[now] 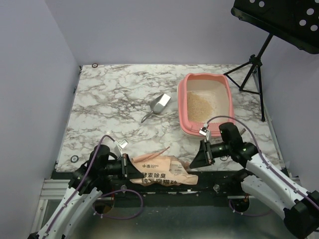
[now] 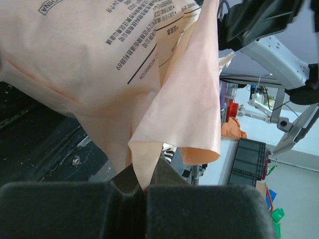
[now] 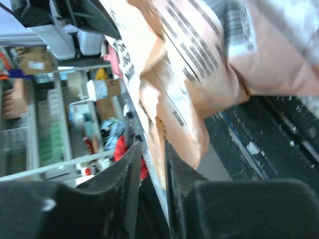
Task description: Fill the litter box with clean litter
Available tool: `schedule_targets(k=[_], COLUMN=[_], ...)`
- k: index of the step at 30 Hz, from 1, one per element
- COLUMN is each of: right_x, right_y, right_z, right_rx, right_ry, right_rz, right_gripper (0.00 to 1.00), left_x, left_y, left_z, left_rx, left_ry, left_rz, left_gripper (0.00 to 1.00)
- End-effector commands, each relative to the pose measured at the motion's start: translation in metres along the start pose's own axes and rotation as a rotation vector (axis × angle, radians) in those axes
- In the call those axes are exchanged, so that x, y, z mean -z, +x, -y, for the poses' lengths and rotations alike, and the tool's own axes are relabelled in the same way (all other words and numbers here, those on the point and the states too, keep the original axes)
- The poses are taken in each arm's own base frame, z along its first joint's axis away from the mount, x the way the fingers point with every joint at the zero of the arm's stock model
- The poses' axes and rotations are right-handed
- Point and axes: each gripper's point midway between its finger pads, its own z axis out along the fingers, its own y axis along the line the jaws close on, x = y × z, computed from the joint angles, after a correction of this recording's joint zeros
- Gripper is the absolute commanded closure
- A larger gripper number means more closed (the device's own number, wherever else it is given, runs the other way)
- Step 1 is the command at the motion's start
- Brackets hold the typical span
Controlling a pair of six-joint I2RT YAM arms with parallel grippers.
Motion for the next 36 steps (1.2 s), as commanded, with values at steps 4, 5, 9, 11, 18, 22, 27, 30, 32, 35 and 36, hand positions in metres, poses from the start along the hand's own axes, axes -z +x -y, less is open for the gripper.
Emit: schedule_targets(k=[4, 5, 9, 11, 18, 22, 27, 30, 32, 35, 36], right_x=[0.026, 0.026, 0.015, 0.002, -0.036, -0.053, -0.074, -0.082, -0.085, -0.089, -0.091], right_y=[-0.04, -0.043, -0.043, -0.028, 0.001, 0.015, 0.021, 0.014, 0.007, 0.001, 0.002], right_z=[-0.031, -0.039, -0.078, -0.09, -0.092, -0.079, -0.072, -0.071, -0.072, -0.072, -0.07], right_rx=[0.427, 0.467, 0.661, 0.761, 1.038, 1.181, 1.401, 1.482, 1.522, 1.544, 1.545], right_ry=[0.205, 0.202, 0.123, 0.103, 0.185, 0.231, 0.283, 0.34, 0.383, 0.4, 0.404], right_rz=[0.073, 0.071, 0.033, -0.05, -0.205, -0.257, -0.255, -0.205, -0.168, -0.134, -0.139], right_gripper=[0.57, 0.56, 0.53, 0.52, 0.46, 0.39, 0.38, 0.39, 0.39, 0.39, 0.39], left_x=[0.0, -0.001, -0.003, -0.004, -0.005, -0.005, -0.006, -0.006, -0.007, -0.008, -0.008], left_y=[0.002, 0.001, -0.005, -0.007, -0.012, -0.012, -0.013, -0.013, -0.013, -0.013, -0.014], left_z=[-0.002, -0.001, 0.006, 0.009, 0.014, 0.015, 0.015, 0.014, 0.012, 0.011, 0.01], left_rx=[0.065, 0.068, 0.066, 0.065, 0.051, 0.054, 0.061, 0.067, 0.072, 0.073, 0.071], left_ry=[-0.027, -0.022, -0.003, -0.003, -0.013, -0.009, -0.011, -0.015, -0.019, -0.023, -0.023], left_rz=[-0.023, -0.022, -0.017, -0.015, -0.033, -0.038, -0.033, -0.032, -0.031, -0.032, -0.03], left_gripper=[1.0, 1.0, 1.0, 1.0, 1.0, 1.0, 1.0, 1.0, 1.0, 1.0, 1.0])
